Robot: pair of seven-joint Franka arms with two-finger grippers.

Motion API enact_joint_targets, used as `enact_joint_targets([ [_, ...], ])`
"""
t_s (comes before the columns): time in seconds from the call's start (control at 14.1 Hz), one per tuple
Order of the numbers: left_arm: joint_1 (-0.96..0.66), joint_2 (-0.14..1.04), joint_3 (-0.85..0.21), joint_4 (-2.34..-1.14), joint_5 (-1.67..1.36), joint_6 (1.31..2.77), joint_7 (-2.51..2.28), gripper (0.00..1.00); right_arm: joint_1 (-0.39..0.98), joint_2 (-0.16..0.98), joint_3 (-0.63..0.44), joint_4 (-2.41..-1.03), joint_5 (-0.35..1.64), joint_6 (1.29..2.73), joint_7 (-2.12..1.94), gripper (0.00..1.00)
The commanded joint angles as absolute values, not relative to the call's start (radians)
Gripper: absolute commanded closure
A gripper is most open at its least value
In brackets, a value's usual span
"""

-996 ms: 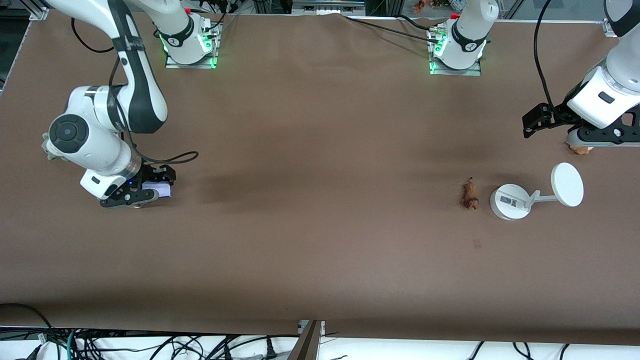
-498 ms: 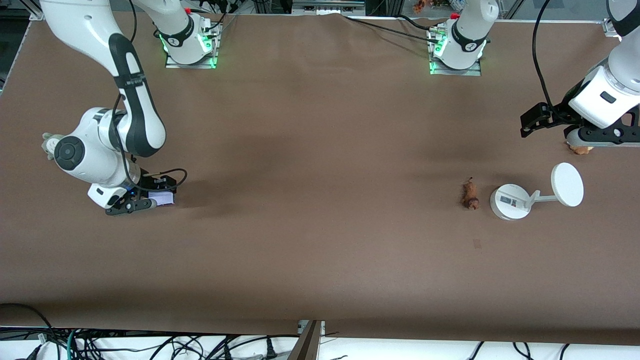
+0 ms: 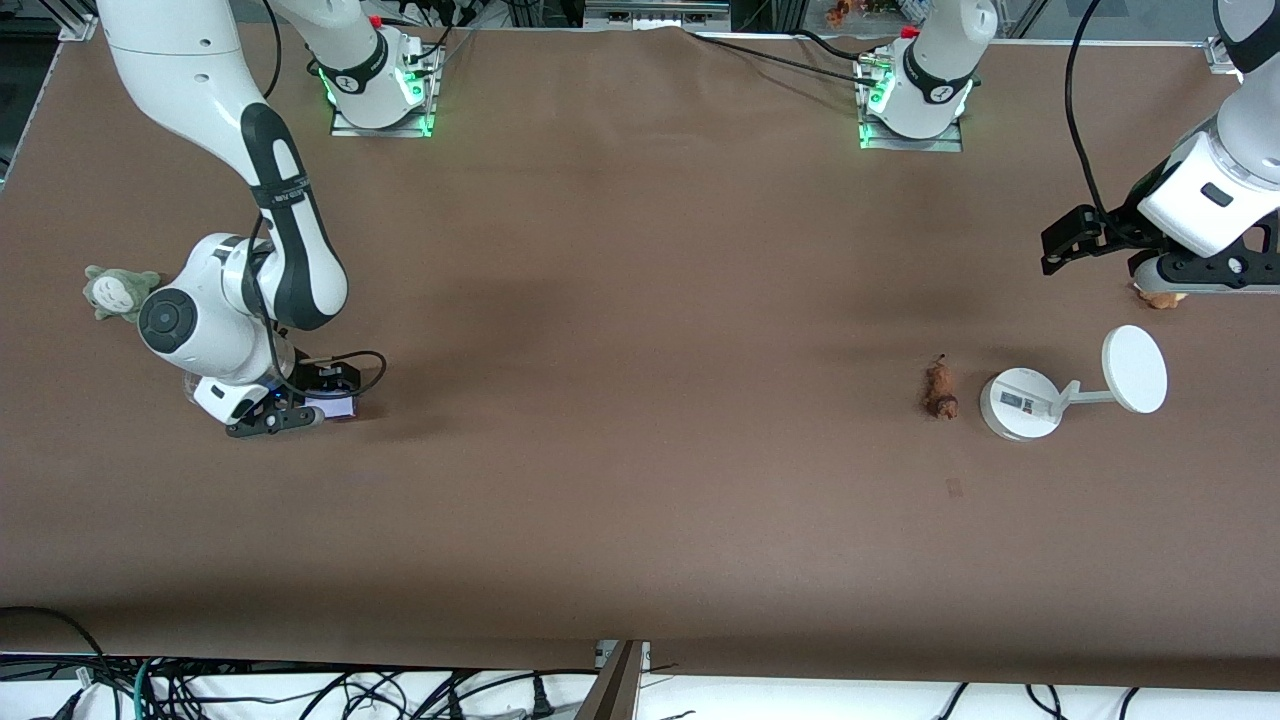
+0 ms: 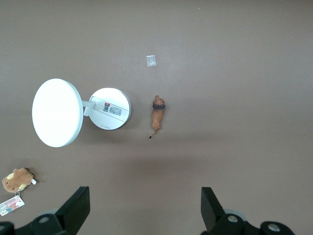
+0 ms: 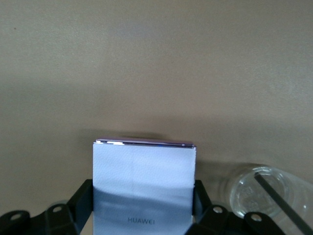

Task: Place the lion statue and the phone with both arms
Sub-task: 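Lower the phone beside the clear cup and open the right gripper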

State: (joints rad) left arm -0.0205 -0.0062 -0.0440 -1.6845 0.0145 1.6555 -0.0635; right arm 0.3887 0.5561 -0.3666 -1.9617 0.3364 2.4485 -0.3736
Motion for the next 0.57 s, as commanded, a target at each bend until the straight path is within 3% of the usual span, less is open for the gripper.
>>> enact_joint_targets([
  [0.0, -0.025, -0.009, -0.037, -1.674, -0.009, 1.640, -0.066, 0.00, 0.388, 0.558, -0.361, -1.973, 0.392, 2.468, -0.405, 0.86],
  [0.21, -0.025, -0.009, -0.038, -1.674, -0.009, 1.638, -0.066, 0.00, 0.399, 0.577, -0.359, -1.971, 0.407, 2.499, -0.405, 0.84],
  [0.28, -0.026, -0.009, -0.038, -1.674, -0.009, 1.638, -0.067, 0.00, 0.400, 0.581, -0.357, -1.970, 0.407, 2.500, -0.405, 0.76],
  [0.43, -0.025, -0.011, -0.038, -1.674, -0.009, 1.626, -0.066, 0.00, 0.400, 0.584, -0.357, -1.968, 0.407, 2.500, -0.405, 0.33],
  [0.5, -0.025, -0.011, -0.038, -1.674, -0.009, 1.625, -0.066, 0.00, 0.400, 0.584, -0.357, -1.968, 0.407, 2.500, -0.405, 0.24],
])
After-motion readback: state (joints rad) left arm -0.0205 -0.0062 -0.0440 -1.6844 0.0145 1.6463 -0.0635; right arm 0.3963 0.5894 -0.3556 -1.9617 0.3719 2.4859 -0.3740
